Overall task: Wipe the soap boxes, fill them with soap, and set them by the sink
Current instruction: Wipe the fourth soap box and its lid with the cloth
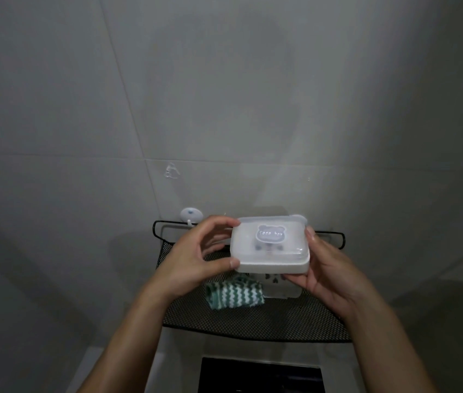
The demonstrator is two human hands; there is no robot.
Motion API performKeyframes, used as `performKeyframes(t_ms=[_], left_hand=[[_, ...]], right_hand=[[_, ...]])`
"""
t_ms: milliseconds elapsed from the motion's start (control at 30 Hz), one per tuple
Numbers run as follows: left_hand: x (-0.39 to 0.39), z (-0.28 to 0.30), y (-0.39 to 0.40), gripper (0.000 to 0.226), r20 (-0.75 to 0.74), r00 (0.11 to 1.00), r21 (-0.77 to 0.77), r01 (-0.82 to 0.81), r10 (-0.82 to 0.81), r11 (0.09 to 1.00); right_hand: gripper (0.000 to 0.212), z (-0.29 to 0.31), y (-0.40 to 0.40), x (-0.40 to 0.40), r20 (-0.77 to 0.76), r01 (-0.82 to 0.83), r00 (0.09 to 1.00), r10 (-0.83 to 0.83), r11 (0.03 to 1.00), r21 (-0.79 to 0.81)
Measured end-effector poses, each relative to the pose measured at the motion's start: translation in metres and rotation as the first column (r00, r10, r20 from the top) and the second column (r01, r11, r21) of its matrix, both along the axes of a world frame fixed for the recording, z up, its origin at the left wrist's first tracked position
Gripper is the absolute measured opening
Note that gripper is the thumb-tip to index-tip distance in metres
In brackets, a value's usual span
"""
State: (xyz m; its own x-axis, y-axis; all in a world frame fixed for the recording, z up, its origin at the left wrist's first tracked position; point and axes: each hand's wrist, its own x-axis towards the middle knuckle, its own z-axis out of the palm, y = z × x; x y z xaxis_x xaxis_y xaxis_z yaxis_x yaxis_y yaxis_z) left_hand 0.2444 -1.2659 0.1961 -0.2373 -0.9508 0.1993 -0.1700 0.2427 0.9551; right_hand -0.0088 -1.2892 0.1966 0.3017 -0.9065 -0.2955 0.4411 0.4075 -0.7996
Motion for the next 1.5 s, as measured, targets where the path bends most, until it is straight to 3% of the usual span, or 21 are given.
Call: performKeyframes(t_ms=[100,200,267,367,467,600,700,800,900,967,1033,1100,1200,1500], left_hand=[[0.0,0.0,0.0,0.067,0.028,1.0,-0.009,0.002,-0.001,1.0],[-0.003,0.0,0.001,0.076,0.158,0.987,-0.086,-0.026,0.039,0.996],[-0.006,-0.002,0.001,0.072,0.154,0.985,-0.1,-0.061,0.076,0.993],[-0.008,-0.004,0.002,0.053,0.027,0.998,-0.013,-0.048,0.049,0.999],[-0.011,-0.011,0.003,0.042,-0.086,0.995,0.055,-0.039,0.043,0.998],[-0.02,-0.021,0.002,0.043,-0.369,0.929,0.247,0.098,0.0,0.964],[-0.029,-0.026,0.001,0.046,-0.406,0.911,0.299,0.213,-0.078,0.93],[-0.026,-0.029,-0.001,0.051,-0.289,0.945,0.324,0.247,-0.153,0.913],[-0.011,-0.035,-0.008,0.055,0.154,0.976,0.257,0.109,-0.152,0.96],[-0.005,-0.043,-0.014,0.062,0.541,0.836,0.174,-0.001,-0.095,0.985],[-0.008,-0.057,-0.019,0.065,0.776,0.619,0.138,0.021,-0.121,0.99],[-0.015,-0.074,-0.022,0.063,0.835,0.523,0.172,0.051,-0.173,0.984],[-0.021,-0.09,-0.029,0.053,0.864,0.476,0.153,0.067,-0.166,0.986],[-0.026,-0.085,-0.048,0.06,0.736,0.616,0.352,0.009,-0.283,0.936]], right_hand=[[0.05,0.001,-0.001,0.0,0.016,-0.001,1.0,0.001,1.0,-0.005],[0.05,0.003,-0.001,0.004,0.016,-0.018,1.0,0.018,1.0,-0.025],[0.05,0.005,-0.001,0.005,-0.003,-0.018,1.0,0.018,1.0,-0.019],[0.051,0.009,-0.001,0.005,-0.04,-0.015,0.999,0.015,1.0,-0.016],[0.046,0.01,-0.001,0.003,-0.125,-0.036,0.992,0.019,0.99,-0.137],[0.046,0.003,0.001,0.009,-0.205,-0.023,0.978,-0.026,0.972,-0.235],[0.061,-0.002,0.001,0.018,-0.186,0.011,0.981,-0.054,0.974,-0.225],[0.059,-0.003,0.001,0.019,-0.191,0.062,0.976,-0.108,0.971,-0.229],[0.045,-0.006,-0.001,0.012,-0.249,0.08,0.958,-0.141,0.968,-0.238],[0.039,-0.008,-0.002,0.008,-0.267,0.103,0.949,-0.167,0.966,-0.239],[0.037,-0.008,-0.002,0.005,-0.26,0.118,0.948,-0.181,0.964,-0.239],[0.037,-0.008,-0.002,0.004,-0.257,0.113,0.951,-0.174,0.965,-0.237],[0.038,-0.008,-0.001,0.002,-0.265,0.11,0.949,-0.169,0.969,-0.223],[0.041,-0.011,-0.005,-0.002,-0.251,0.125,0.952,-0.173,0.973,-0.196]])
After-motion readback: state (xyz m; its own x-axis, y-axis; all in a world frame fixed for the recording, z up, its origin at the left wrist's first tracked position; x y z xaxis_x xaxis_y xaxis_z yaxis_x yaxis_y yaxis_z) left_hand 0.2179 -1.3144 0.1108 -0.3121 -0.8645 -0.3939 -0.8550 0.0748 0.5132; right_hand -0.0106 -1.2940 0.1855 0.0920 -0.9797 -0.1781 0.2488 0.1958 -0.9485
